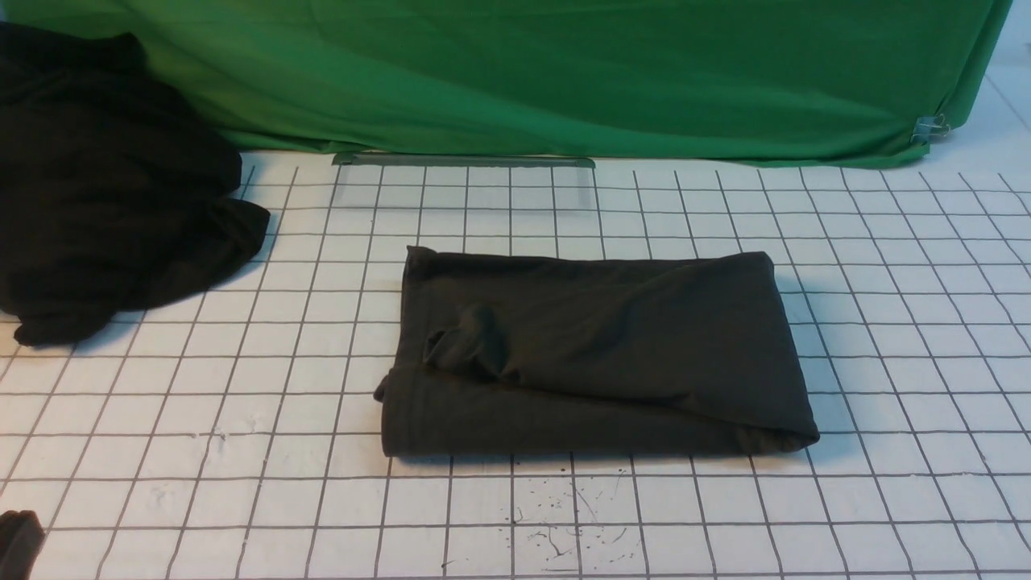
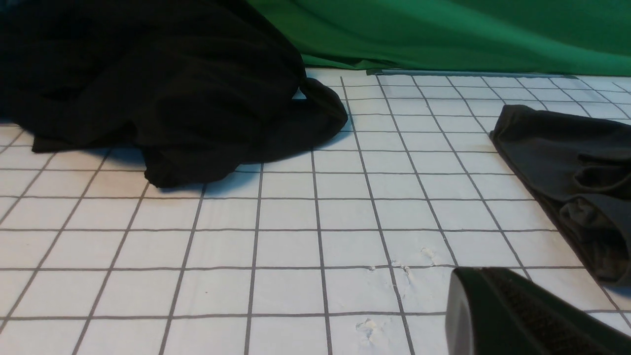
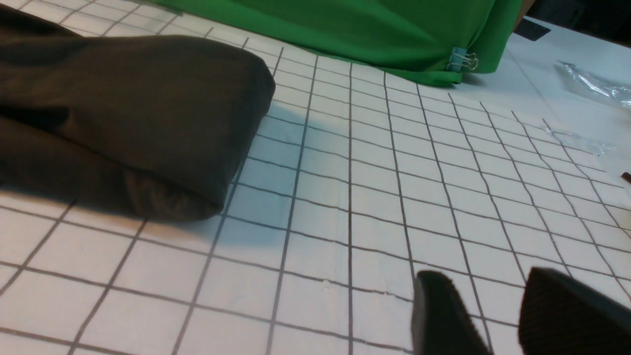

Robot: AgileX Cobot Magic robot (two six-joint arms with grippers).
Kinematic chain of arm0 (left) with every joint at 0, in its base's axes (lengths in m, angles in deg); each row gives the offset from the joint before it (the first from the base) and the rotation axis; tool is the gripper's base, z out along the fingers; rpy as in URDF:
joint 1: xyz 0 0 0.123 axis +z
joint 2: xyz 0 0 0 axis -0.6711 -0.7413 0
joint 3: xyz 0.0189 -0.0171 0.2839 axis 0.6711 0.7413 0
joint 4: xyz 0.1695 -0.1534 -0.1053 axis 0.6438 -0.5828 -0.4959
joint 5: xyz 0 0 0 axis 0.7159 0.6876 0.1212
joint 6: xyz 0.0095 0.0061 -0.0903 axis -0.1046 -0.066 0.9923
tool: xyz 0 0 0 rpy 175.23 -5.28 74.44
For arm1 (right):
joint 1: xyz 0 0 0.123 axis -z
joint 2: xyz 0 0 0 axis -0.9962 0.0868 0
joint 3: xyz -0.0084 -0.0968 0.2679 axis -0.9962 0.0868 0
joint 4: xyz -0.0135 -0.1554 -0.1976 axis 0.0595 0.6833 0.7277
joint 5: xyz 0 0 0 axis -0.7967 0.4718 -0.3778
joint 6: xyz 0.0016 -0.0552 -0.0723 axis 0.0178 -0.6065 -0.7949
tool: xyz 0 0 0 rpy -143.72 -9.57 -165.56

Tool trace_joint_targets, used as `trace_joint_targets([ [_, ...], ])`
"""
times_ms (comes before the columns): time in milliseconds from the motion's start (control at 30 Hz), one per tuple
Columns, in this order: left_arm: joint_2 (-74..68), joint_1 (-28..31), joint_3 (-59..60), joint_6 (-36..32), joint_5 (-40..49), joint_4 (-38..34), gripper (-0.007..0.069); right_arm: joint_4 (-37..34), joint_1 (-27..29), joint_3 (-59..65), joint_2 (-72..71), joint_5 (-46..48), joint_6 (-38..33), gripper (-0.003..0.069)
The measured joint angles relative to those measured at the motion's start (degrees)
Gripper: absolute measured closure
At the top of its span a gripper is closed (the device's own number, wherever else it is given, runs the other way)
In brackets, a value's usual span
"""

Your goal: Fold a long-sleeved shirt over a white checkered tablecloth.

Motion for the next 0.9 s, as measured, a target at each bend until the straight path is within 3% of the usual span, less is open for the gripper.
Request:
trace_joint_targets([
  [900,0.00,0.00,0.00,-0.05,0.15,1.69,0.0622,0.00,0.00,0.00,0.00,0.00,0.00,0.0420],
])
